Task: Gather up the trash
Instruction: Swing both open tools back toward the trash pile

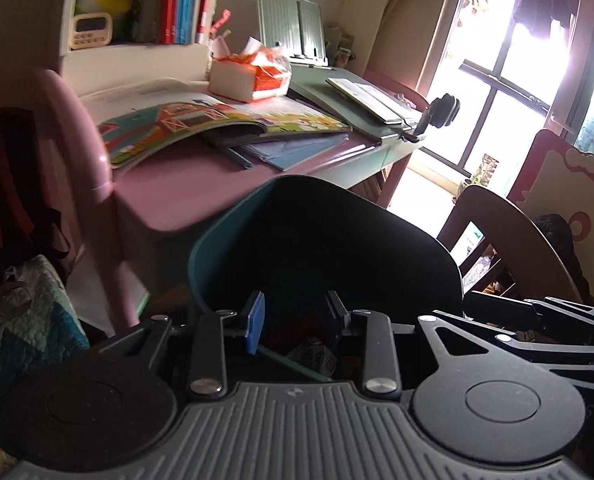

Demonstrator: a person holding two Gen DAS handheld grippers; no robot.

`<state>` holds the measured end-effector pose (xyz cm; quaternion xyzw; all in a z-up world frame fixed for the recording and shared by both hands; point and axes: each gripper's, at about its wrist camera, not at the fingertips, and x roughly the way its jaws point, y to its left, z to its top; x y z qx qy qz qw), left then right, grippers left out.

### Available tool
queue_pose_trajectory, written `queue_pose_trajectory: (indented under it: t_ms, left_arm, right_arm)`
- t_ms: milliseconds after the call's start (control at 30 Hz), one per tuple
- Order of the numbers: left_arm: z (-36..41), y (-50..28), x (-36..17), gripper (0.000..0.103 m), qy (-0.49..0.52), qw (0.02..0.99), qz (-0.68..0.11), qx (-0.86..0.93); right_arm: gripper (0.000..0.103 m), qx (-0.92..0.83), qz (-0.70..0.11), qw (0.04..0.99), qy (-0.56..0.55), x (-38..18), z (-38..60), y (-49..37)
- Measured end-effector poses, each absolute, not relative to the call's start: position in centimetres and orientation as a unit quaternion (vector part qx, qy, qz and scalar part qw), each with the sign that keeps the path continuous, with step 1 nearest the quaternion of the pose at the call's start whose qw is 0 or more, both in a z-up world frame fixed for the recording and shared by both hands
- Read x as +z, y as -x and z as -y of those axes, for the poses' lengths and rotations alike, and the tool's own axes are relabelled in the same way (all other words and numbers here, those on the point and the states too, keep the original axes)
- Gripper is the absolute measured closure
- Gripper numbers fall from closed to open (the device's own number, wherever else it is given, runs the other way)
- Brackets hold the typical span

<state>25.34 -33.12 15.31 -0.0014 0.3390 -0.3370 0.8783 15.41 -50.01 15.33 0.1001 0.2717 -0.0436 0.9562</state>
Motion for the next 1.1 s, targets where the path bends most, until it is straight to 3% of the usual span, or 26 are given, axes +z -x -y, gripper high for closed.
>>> queue_pose_trajectory:
  t_ms: [467,833,967,1100]
  left_arm:
    - [19.8,-20.0,16.9,0.072,-0.004,0.906,-0.319,-0.279]
    - [8.7,-17.3,14.4,0.071,0.004,0.921,-0.323,-0.218]
    - [4.7,-16.7,12.3,0.045,0.016,0.927,-0.326,-0.187]
    - [1.0,-16.9,9.0,0.044,0.021,0.928,-0.339,-0.156]
  right_arm:
    - [0.045,0.059,-0.267,0.959,-0.07,16.8,39.2,-13.4]
    - [0.045,0.163,-0.302,0.939,-0.035,12.9,28.4,-14.7]
    - [0.045,0.195,-0.326,0.925,-0.028,10.1,24.8,-15.5]
    - [0.044,0.229,-0.346,0.909,-0.025,6.9,22.0,-16.1]
